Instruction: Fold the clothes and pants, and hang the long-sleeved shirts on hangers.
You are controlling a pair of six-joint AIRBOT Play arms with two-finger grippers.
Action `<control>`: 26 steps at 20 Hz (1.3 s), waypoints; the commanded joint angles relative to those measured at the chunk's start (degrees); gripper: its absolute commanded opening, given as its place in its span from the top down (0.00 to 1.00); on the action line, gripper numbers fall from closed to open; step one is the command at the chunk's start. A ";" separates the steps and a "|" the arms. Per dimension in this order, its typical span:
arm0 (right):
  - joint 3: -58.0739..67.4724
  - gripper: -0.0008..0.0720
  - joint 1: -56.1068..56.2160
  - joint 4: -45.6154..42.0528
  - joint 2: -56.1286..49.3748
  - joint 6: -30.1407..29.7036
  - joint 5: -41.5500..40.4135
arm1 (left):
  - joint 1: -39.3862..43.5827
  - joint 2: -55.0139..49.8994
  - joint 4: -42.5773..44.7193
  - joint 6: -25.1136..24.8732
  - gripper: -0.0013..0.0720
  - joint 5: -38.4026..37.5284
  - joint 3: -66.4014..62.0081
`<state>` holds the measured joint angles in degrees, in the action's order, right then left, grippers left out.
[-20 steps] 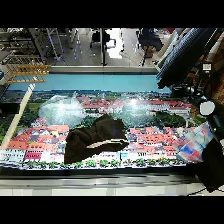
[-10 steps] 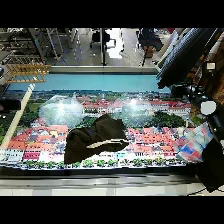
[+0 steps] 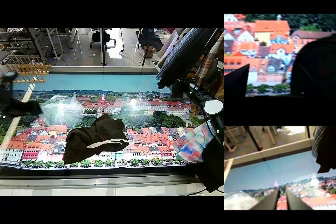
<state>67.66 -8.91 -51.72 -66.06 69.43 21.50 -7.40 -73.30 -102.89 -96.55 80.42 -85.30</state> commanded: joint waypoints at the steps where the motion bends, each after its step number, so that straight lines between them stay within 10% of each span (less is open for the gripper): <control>1: 0.61 0.56 0.04 2.12 0.46 2.08 11.58 | 3.45 3.10 -19.45 -5.49 0.01 -0.63 12.00; 3: 0.26 0.27 0.83 2.49 -0.57 -1.55 31.21 | 6.91 5.90 -19.15 -6.27 0.01 -2.84 20.79; 5: -1.86 0.27 3.61 2.49 -2.54 -4.72 47.43 | 9.97 7.80 -19.10 -6.43 0.01 -6.40 28.79; 9: -9.03 0.27 11.28 2.45 -8.87 -6.10 46.97 | 12.02 6.88 -19.06 -1.40 0.02 -23.45 37.73; 10: -9.09 0.27 12.94 2.45 -11.61 -6.10 44.78 | 12.00 6.01 -18.95 0.81 0.10 -27.52 38.10; 12: -7.76 0.27 16.24 2.54 -17.77 -6.10 40.72 | 12.20 3.78 -18.91 1.25 0.60 -31.91 38.05; 15: -2.73 0.27 20.59 2.49 -26.97 -6.08 40.30 | 12.41 1.27 -18.56 0.96 0.98 -32.26 38.05; 17: 1.03 0.29 22.99 2.60 -31.76 -6.05 41.42 | 12.20 1.49 -18.43 -0.90 0.97 -31.89 37.99; 18: 2.67 0.35 24.04 2.47 -33.27 -6.05 41.51 | 12.11 2.03 -18.43 -2.05 0.97 -31.36 37.79; 21: 7.85 0.97 25.20 1.88 -34.29 -5.99 40.74 | 10.91 4.61 -18.45 -6.58 0.97 -26.86 34.86; 26: 23.82 0.98 21.40 -10.10 -25.09 -2.78 54.64 | 3.56 6.29 -18.88 -17.53 0.97 -2.60 16.59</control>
<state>83.59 13.80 -54.72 -96.05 64.64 68.84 -0.03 -67.72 -121.34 -107.28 63.09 -59.24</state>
